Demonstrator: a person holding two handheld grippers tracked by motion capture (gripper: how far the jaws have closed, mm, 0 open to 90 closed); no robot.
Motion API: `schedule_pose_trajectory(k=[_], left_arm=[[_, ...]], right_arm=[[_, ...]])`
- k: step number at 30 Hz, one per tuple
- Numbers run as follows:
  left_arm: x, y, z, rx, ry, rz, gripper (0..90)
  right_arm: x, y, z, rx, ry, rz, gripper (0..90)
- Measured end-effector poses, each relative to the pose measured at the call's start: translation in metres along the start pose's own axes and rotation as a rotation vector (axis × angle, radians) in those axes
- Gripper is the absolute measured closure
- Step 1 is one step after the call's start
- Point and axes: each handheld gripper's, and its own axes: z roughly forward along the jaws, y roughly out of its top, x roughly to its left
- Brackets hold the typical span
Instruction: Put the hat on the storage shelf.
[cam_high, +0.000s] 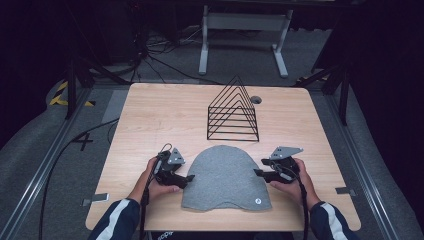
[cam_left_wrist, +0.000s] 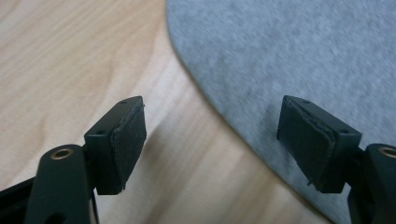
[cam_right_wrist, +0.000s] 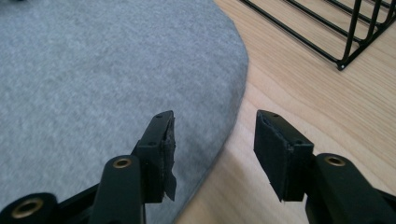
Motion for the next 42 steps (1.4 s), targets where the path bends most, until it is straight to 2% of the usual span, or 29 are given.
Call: schedule_pose_trajectory(k=[2, 4, 7, 9, 10, 12, 16, 17, 18, 21, 23, 26, 30, 32, 33, 34, 35, 37, 39, 42], left_arm=[[0.001, 0.001, 0.001, -0.010, 0.008, -0.003, 25.4], [0.003, 0.004, 0.006, 0.017, 0.007, -0.001, 25.0], [0.007, 0.008, 0.009, 0.007, 0.005, -0.009, 25.3], [0.007, 0.009, 0.009, 0.011, 0.004, -0.017, 25.3], [0.008, 0.011, 0.012, 0.006, 0.010, -0.013, 25.2], [0.009, 0.013, 0.014, 0.018, 0.013, -0.008, 25.2], [0.012, 0.015, 0.018, 0.020, 0.001, -0.034, 24.0], [0.013, 0.016, 0.018, 0.030, -0.011, -0.036, 23.9], [0.013, 0.016, 0.020, 0.017, -0.016, -0.045, 23.9], [0.010, 0.019, 0.021, 0.032, -0.025, -0.023, 23.7], [0.006, 0.021, 0.021, 0.038, -0.038, -0.011, 25.0], [0.000, 0.024, 0.022, 0.050, -0.047, -0.015, 31.2], [-0.002, 0.025, 0.020, 0.059, -0.054, -0.014, 39.4], [-0.002, 0.026, 0.019, 0.050, -0.067, -0.015, 48.8], [-0.003, 0.026, 0.020, 0.046, -0.070, -0.019, 55.4], [-0.002, 0.026, 0.019, 0.051, -0.065, -0.013, 55.4], [-0.002, 0.026, 0.019, 0.045, -0.080, -0.028, 64.8], [-0.001, 0.026, 0.019, 0.044, -0.084, -0.024, 67.8], [0.001, 0.025, 0.018, 0.050, -0.105, -0.010, 75.4], [0.001, 0.025, 0.016, 0.046, -0.094, 0.004, 83.5]], right_arm=[[-0.001, 0.006, 0.006, 0.001, 0.006, 0.006, 47.3], [0.001, 0.011, 0.010, 0.004, 0.005, 0.000, 46.6], [0.004, 0.017, 0.017, 0.011, 0.012, 0.005, 44.6], [0.005, 0.019, 0.020, 0.021, 0.002, 0.003, 43.4], [0.006, 0.022, 0.025, 0.036, -0.012, 0.009, 38.6], [0.006, 0.023, 0.029, 0.046, -0.014, 0.019, 36.6], [0.006, 0.023, 0.037, 0.094, -0.042, 0.025, 27.7], [0.005, 0.022, 0.039, 0.096, -0.037, 0.048, 26.9], [0.004, 0.021, 0.039, 0.097, -0.035, 0.059, 25.3], [0.003, 0.020, 0.039, 0.094, -0.038, 0.069, 24.5], [0.004, 0.020, 0.038, 0.098, -0.033, 0.066, 28.3], [0.008, 0.021, 0.036, 0.098, -0.015, 0.046, 42.0], [0.011, 0.022, 0.034, 0.102, -0.001, 0.041, 54.1], [0.012, 0.021, 0.034, 0.097, 0.007, 0.045, 62.2], [0.013, 0.021, 0.033, 0.091, 0.031, 0.044, 70.0], [0.013, 0.021, 0.033, 0.091, 0.031, 0.044, 70.0], [0.013, 0.021, 0.033, 0.086, 0.045, 0.050, 76.4], [0.013, 0.020, 0.034, 0.083, 0.057, 0.051, 79.3], [0.013, 0.019, 0.033, 0.076, 0.070, 0.054, 82.5], [0.013, 0.019, 0.031, 0.077, 0.062, 0.027, 83.9]])
